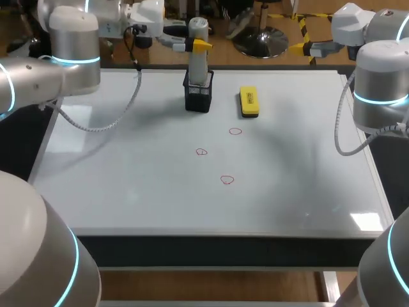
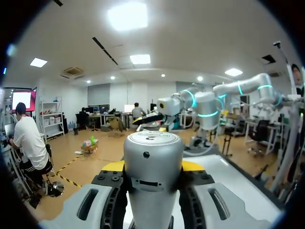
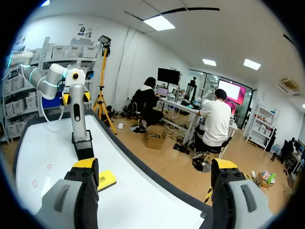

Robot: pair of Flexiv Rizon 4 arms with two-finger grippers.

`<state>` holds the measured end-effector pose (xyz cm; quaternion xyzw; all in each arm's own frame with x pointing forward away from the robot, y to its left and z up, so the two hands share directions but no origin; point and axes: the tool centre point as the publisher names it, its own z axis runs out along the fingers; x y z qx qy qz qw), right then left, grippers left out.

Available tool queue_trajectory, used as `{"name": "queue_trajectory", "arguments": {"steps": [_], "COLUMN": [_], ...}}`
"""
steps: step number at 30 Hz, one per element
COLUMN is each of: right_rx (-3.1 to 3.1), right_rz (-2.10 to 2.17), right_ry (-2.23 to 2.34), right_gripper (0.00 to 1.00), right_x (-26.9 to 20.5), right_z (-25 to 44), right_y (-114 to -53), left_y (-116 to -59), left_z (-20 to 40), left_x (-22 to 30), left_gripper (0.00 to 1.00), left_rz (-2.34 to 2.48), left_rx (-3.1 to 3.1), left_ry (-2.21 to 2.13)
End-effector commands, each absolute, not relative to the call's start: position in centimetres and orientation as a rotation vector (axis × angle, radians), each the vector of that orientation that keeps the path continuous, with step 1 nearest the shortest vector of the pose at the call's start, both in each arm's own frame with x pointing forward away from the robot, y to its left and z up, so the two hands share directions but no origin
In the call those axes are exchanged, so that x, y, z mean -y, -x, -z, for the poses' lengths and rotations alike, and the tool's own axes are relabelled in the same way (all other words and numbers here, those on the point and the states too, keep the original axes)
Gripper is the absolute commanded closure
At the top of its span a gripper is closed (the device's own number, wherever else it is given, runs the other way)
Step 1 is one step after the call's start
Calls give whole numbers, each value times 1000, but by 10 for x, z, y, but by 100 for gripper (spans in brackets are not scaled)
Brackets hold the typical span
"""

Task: Pick up the inspection probe, press it on each red-marked spot on the whiteboard one by one, put down the probe, pick up the eraser, and wipe off all the red marks.

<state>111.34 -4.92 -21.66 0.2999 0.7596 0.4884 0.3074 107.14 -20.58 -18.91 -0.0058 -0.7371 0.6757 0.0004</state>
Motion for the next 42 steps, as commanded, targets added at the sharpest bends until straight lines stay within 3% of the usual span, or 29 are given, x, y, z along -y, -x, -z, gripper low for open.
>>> {"name": "queue_trajectory", "arguments": {"steps": [1, 18, 42], "right_rx": [-2011, -2011, -2011], "right_rz": [-1291, -1291, -1291], "right_ry": [-793, -793, -793], "right_gripper": [0, 0, 0], "right_x": [49, 49, 49], "right_z": [216, 216, 216], "right_y": [-1114, -1114, -1114], "left_y": [-1063, -1056, -1041], "left_z": [167, 122, 160], "left_x": [204, 143, 14], "left_gripper": [100, 100, 100], "left_rz": [-2101, -2210, -2250], "left_rx": [2371, 2395, 2487], "left_ry": [-19, -133, -310]}}
